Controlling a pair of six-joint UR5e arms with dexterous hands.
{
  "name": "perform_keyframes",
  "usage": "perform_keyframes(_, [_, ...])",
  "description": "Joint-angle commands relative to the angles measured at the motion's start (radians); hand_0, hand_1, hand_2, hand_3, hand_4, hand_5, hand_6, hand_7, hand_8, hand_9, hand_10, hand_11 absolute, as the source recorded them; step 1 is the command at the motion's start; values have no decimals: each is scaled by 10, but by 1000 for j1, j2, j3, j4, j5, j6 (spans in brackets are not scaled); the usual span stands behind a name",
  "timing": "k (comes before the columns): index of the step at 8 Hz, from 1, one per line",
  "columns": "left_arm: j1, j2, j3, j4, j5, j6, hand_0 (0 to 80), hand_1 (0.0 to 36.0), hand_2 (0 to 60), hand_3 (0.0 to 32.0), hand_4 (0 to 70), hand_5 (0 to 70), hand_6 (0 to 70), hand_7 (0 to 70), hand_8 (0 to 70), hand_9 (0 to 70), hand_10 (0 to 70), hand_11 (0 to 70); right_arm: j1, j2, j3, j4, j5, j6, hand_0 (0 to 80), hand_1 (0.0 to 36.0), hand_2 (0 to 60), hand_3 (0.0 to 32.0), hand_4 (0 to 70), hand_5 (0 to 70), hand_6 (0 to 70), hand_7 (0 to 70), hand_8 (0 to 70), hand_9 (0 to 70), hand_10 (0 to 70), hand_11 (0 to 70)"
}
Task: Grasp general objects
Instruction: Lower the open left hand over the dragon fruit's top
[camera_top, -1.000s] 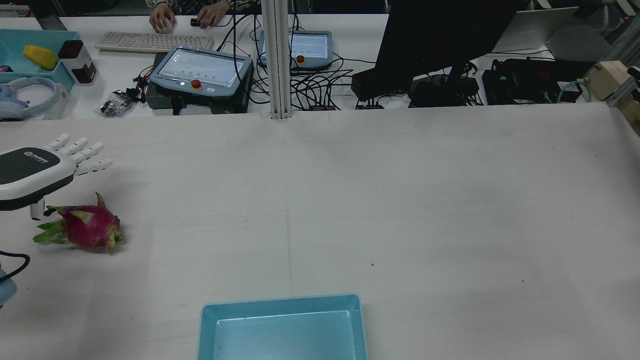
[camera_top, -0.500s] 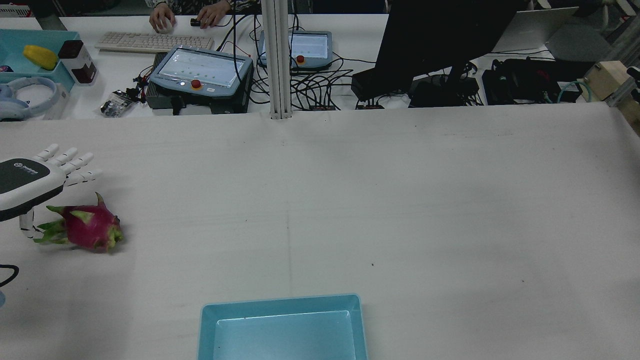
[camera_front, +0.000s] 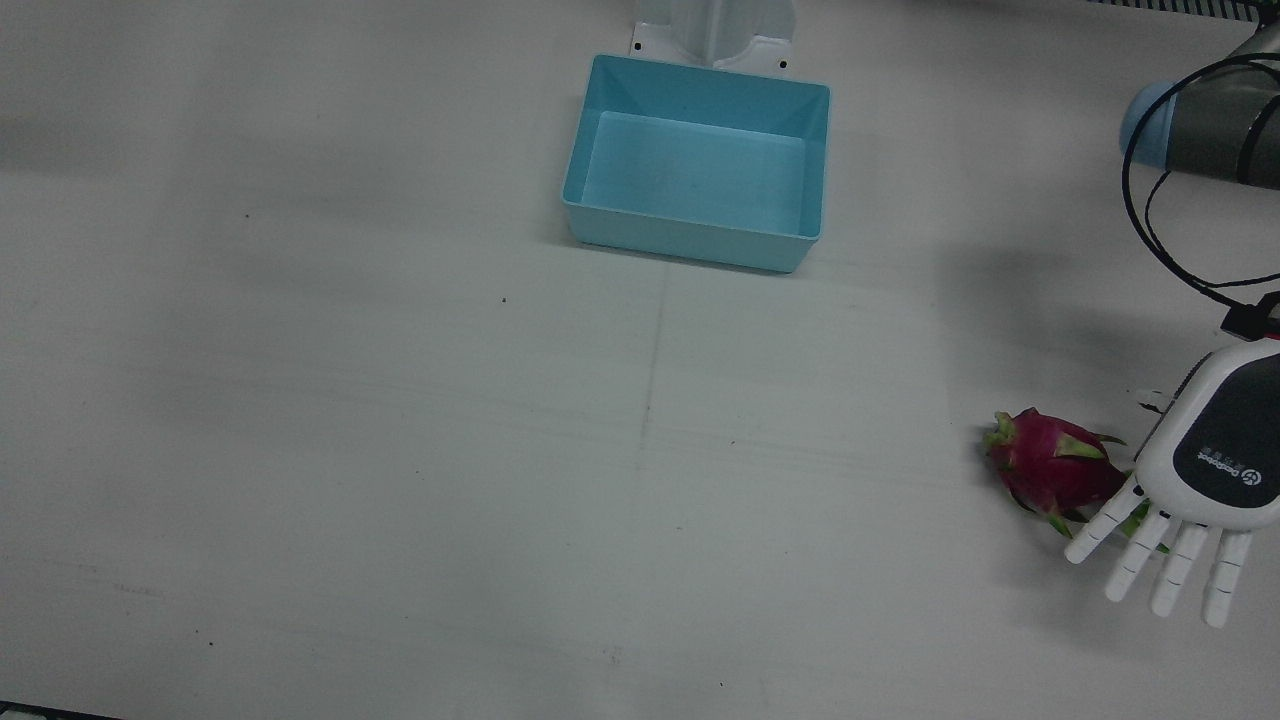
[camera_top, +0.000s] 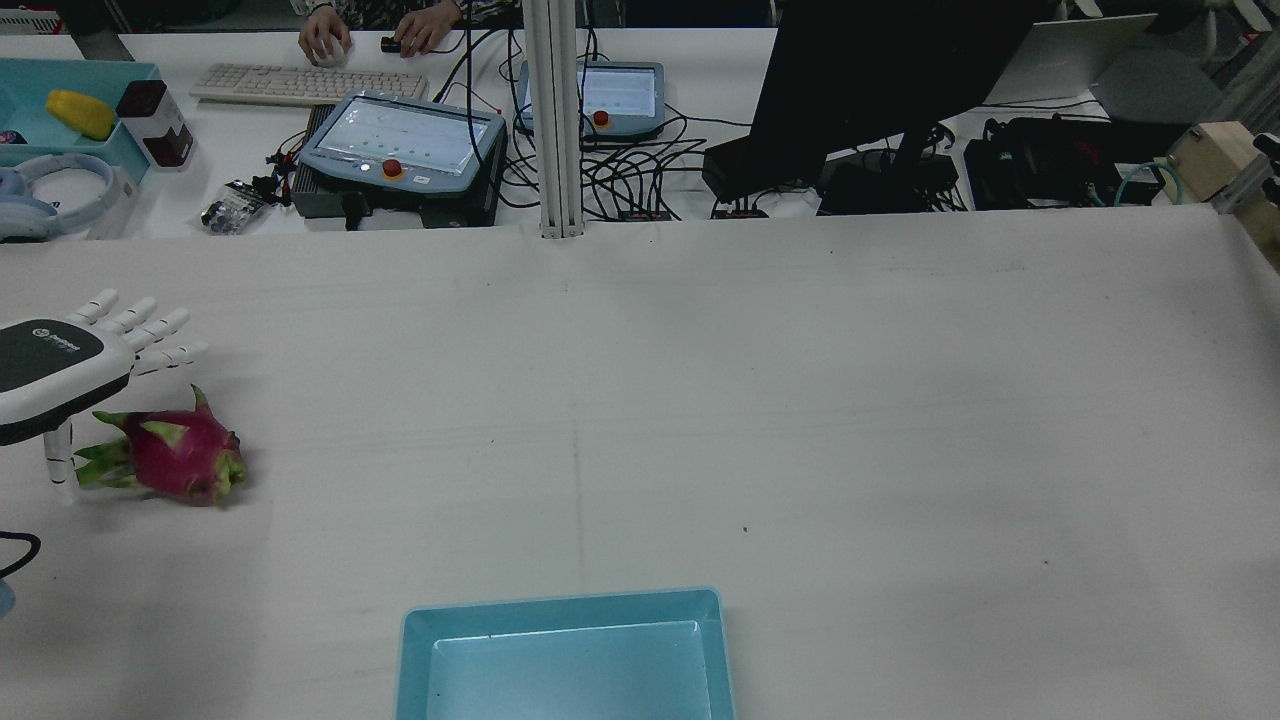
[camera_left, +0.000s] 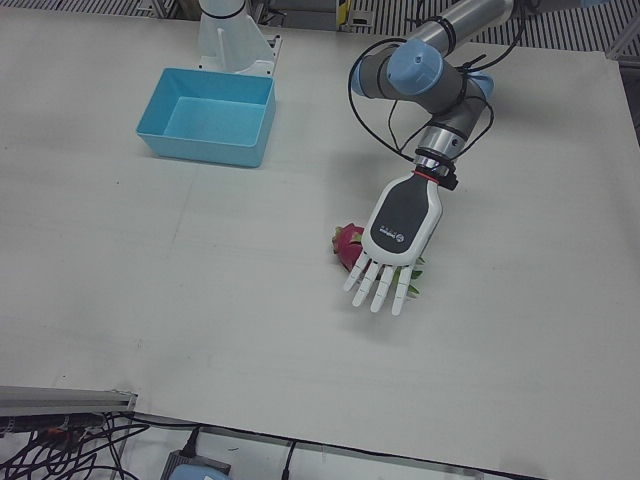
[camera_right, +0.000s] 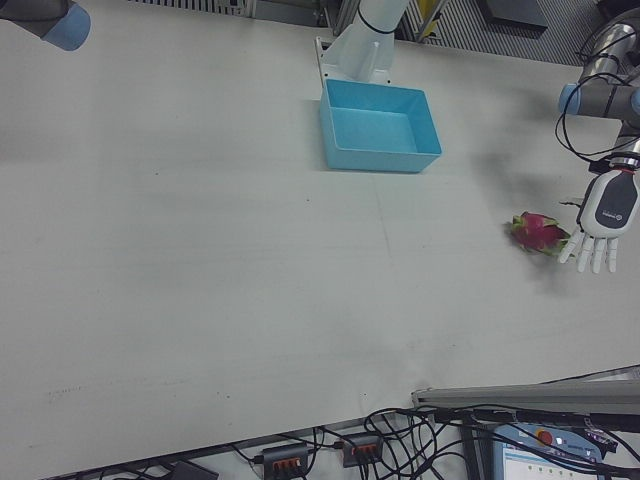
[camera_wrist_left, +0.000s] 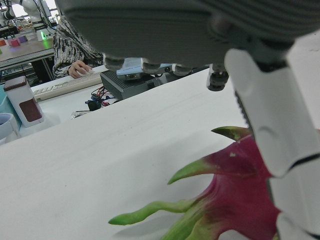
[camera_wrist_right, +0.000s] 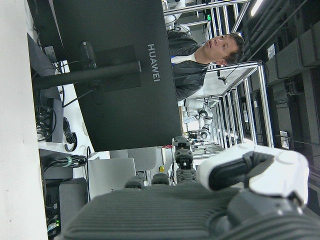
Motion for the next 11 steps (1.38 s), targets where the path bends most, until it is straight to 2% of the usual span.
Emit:
perform_keyframes(1, [1, -7, 40, -37, -12, 0, 470, 214, 307, 122, 0, 0, 0, 0, 0, 0, 0, 0, 0, 0, 1, 0, 0, 0, 0, 0, 0, 0, 0, 0, 0, 0, 0, 0, 0, 0])
perform_keyframes(2, [12, -7, 63, -58, -29, -2, 470, 229, 367, 122, 0, 0, 0, 0, 0, 0, 0, 0, 0, 0, 1, 0, 0, 0, 0, 0, 0, 0, 0, 0, 0, 0, 0, 0, 0, 0])
perform_keyframes(4, [69, -6, 66, -56, -73, -3, 472, 242, 406, 118, 0, 0, 0, 0, 0, 0, 0, 0, 0, 0, 1, 0, -2, 0, 0, 0, 0, 0, 0, 0, 0, 0, 0, 0, 0, 0])
perform_keyframes(7, [77, -7, 62, -37, -72, -9, 470, 246, 428, 116, 0, 0, 0, 0, 0, 0, 0, 0, 0, 0, 1, 0, 0, 0, 0, 0, 0, 0, 0, 0, 0, 0, 0, 0, 0, 0])
perform_keyframes(8, [78, -12, 62, -27, -72, -11, 469, 242, 421, 116, 0, 0, 0, 0, 0, 0, 0, 0, 0, 0, 1, 0, 0, 0, 0, 0, 0, 0, 0, 0, 0, 0, 0, 0, 0, 0])
perform_keyframes(9, [80, -14, 62, -26, -72, -11, 469, 230, 371, 118, 0, 0, 0, 0, 0, 0, 0, 0, 0, 0, -1, 0, -2, 0, 0, 0, 0, 0, 0, 0, 0, 0, 0, 0, 0, 0])
perform_keyframes(10, [80, -14, 63, -25, -72, -9, 465, 199, 271, 126, 0, 0, 0, 0, 0, 0, 0, 0, 0, 0, 1, 0, 0, 0, 0, 0, 0, 0, 0, 0, 0, 0, 0, 0, 0, 0])
perform_keyframes(11, [87, -17, 63, -23, -73, -11, 467, 195, 252, 126, 0, 0, 0, 0, 0, 0, 0, 0, 0, 0, -1, 0, 0, 0, 0, 0, 0, 0, 0, 0, 0, 0, 0, 0, 0, 0])
